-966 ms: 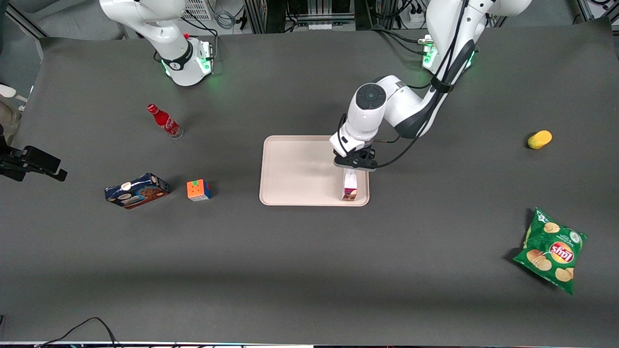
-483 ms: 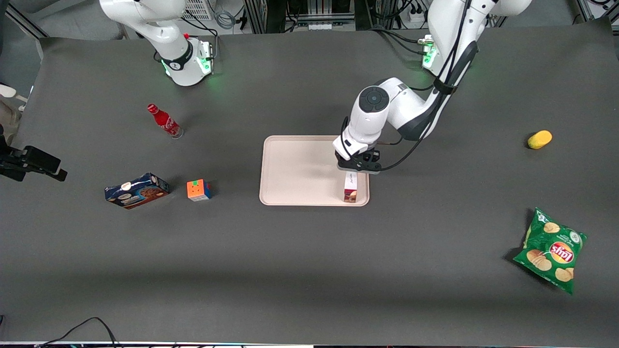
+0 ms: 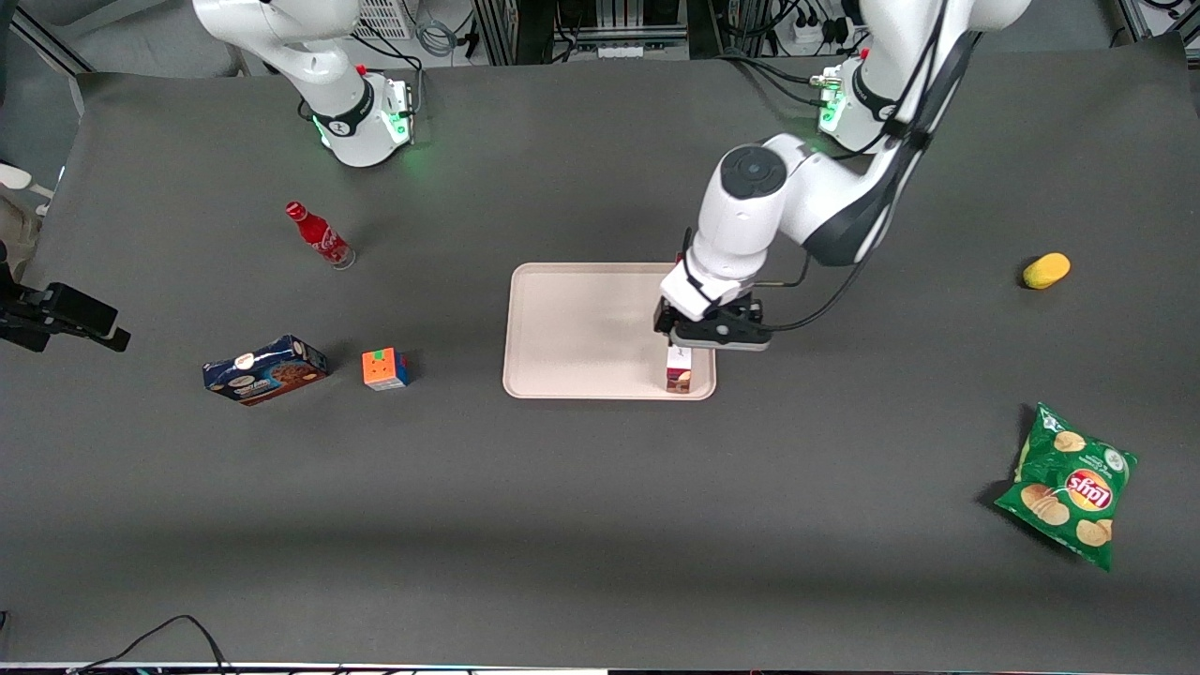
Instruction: Place red cookie box on tray
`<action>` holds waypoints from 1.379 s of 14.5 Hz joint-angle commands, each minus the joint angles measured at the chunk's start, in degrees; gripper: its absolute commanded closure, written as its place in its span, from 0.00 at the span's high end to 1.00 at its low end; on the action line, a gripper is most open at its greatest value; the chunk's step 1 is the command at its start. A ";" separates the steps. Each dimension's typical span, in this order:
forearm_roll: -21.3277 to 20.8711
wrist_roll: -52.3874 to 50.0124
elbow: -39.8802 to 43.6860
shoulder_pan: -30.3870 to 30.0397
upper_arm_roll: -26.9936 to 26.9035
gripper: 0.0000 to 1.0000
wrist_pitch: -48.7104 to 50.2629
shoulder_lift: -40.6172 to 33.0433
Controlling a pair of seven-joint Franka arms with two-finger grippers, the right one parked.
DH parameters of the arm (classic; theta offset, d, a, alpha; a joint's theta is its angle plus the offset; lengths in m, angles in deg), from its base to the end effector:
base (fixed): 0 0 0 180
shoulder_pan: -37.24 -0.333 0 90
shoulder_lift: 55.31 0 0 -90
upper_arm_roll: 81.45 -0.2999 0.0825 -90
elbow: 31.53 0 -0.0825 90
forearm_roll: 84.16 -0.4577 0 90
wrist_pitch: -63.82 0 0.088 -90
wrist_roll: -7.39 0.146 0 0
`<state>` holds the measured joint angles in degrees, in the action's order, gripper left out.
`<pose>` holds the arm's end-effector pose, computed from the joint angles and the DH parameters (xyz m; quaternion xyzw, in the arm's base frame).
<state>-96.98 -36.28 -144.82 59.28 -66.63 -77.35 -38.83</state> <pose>0.5517 -0.4062 0.2486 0.9934 -0.0114 0.1087 0.0354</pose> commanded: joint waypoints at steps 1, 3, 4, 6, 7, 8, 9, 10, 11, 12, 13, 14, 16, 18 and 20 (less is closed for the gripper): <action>3.13 2.86 2.46 -2.26 -1.98 1.00 8.08 -7.59; 8.48 13.11 4.56 -3.58 -5.31 1.00 13.25 -10.15; 11.29 18.83 6.83 -3.76 -7.85 1.00 17.28 -10.77; 13.08 27.90 11.93 -3.76 -12.78 1.00 26.51 -10.86; 13.08 30.03 14.13 -3.85 -14.71 1.00 30.38 -11.21; 13.25 31.53 15.46 -3.94 -16.91 1.00 33.47 -12.26; 13.25 33.20 15.99 -4.46 -18.32 1.00 35.76 -13.66; 13.25 34.00 15.91 -5.25 -19.29 1.00 37.26 -15.41; 13.25 34.09 15.73 -6.12 -20.35 1.00 38.84 -17.61; 13.17 34.09 15.73 -6.31 -21.40 1.00 40.42 -19.19; 13.08 34.09 15.73 -6.48 -21.85 1.00 41.92 -20.60; 12.47 34.18 15.82 -7.01 -21.94 1.00 42.54 -21.92; 12.11 35.57 15.82 -7.80 -22.46 1.00 42.72 -23.86; 12.11 39.26 15.82 -7.89 -24.22 1.00 42.72 -24.31; 12.20 39.63 15.91 -7.98 -24.49 1.00 43.25 -24.39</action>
<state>-84.67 1.21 -128.54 51.54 -90.61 -34.99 -62.82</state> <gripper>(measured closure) 0.000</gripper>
